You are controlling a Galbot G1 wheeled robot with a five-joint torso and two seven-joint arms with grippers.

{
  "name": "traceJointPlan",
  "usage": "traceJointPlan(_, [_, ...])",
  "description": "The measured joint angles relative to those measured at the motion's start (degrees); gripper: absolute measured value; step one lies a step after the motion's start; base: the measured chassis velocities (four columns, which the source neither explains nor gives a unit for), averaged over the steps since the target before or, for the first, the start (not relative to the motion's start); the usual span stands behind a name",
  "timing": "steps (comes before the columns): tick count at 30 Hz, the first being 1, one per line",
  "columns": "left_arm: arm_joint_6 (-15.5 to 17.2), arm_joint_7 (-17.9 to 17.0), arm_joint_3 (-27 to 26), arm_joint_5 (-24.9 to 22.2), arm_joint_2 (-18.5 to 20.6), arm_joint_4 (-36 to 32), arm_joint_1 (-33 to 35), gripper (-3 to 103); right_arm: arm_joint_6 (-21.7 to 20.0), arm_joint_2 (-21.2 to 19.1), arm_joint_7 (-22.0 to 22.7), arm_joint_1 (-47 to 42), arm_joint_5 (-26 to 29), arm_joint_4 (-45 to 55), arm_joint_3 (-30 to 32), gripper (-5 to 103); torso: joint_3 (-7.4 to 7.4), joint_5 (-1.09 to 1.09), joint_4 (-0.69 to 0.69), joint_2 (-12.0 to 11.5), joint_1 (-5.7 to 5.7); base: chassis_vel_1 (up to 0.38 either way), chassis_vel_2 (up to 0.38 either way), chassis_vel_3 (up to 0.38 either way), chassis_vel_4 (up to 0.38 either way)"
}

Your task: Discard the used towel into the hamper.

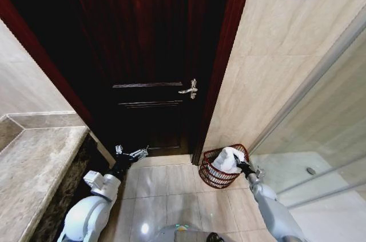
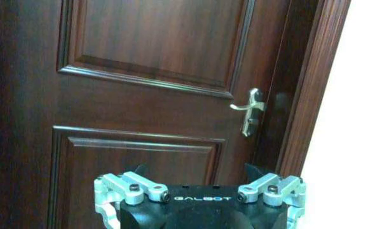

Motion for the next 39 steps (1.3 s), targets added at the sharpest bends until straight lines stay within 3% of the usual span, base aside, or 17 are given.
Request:
traceJointPlan(11, [0.00,0.00,0.00,0.00,0.00,0.00,0.00,100,-1.91,1.18,-0.74,5.25,-6.81,-6.38,0.31,7,0.00,0.01,-0.01,0.00,0.00,0.000,0.000,0.000,0.000])
traceJointPlan(24, [0.00,0.00,0.00,0.00,0.00,0.01,0.00,100,-5.37,4.85,3.00,8.35,-15.14,-7.70,-2.15,7,0.00,0.01,0.00,0.00,0.00,0.000,0.000,0.000,0.000])
traceJointPlan(30, [0.00,0.00,0.00,0.00,0.00,0.00,0.00,100,-5.37,4.70,4.01,8.49,-15.53,-8.77,-2.04,5,0.00,0.02,-0.01,0.00,-0.01,0.000,0.000,0.000,0.000])
traceJointPlan(32, [0.00,0.00,0.00,0.00,0.00,0.00,0.00,100,-5.58,4.31,4.02,8.20,-15.24,-8.64,-1.99,16,0.00,-0.01,0.00,0.00,-0.01,0.000,0.000,0.000,0.000])
traceJointPlan(36, [0.00,0.00,0.00,0.00,0.00,0.00,0.00,100,-5.83,4.14,2.29,7.72,-13.25,-8.43,-1.78,27,0.00,0.00,-0.01,0.00,-0.01,0.000,0.000,0.000,0.000])
traceJointPlan(39, [0.00,0.00,0.00,0.00,0.00,0.00,0.00,100,-6.36,4.30,0.95,6.51,-11.49,-7.88,-1.77,42,0.00,0.02,0.00,0.00,-0.01,0.000,0.000,0.000,0.000])
